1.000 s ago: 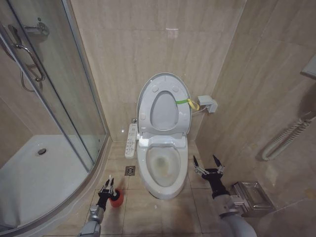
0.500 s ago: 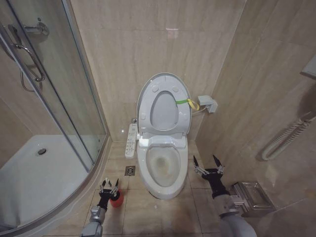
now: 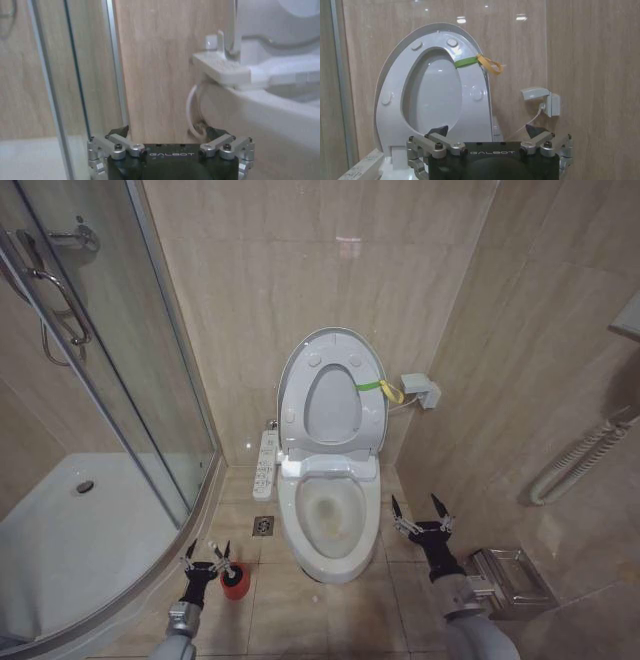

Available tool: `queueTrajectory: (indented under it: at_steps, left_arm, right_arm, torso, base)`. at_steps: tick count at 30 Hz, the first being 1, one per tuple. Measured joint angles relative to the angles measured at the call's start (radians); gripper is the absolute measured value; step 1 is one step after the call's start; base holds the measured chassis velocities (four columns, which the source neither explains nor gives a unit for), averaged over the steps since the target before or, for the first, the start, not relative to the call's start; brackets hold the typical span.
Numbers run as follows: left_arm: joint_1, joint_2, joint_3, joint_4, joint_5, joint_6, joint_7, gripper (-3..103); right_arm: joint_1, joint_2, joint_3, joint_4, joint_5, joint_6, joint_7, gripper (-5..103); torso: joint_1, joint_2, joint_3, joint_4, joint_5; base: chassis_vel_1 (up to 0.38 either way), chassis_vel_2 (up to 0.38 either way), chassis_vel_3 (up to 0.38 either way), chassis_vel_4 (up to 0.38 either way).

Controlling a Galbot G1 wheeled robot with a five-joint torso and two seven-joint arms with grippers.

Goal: Open the toilet lid, clean the toilet bowl with a toilet brush, close the toilet lid, and flush.

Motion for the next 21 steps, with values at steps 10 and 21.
queueTrajectory:
  at_steps: [10,21]
  left_arm:
    - [0.124,0.045,-0.082,-0.298,0.089,0.104,-0.061,100]
    - [0.234,0.045,-0.137,-0.647,0.095,0.307,-0.102,100]
  right_arm:
    - [0.0,0.0,0.0,0.0,0.0,0.0,0.0,100]
    - [0.0,0.0,0.0,0.0,0.0,0.0,0.0,100]
  torso:
    - [0.0,0.0,0.0,0.0,0.0]
    - [0.0,0.0,0.0,0.0,-0.0001]
  base:
    - [0.0,0.0,0.0,0.0]
    - [0.0,0.0,0.0,0.0]
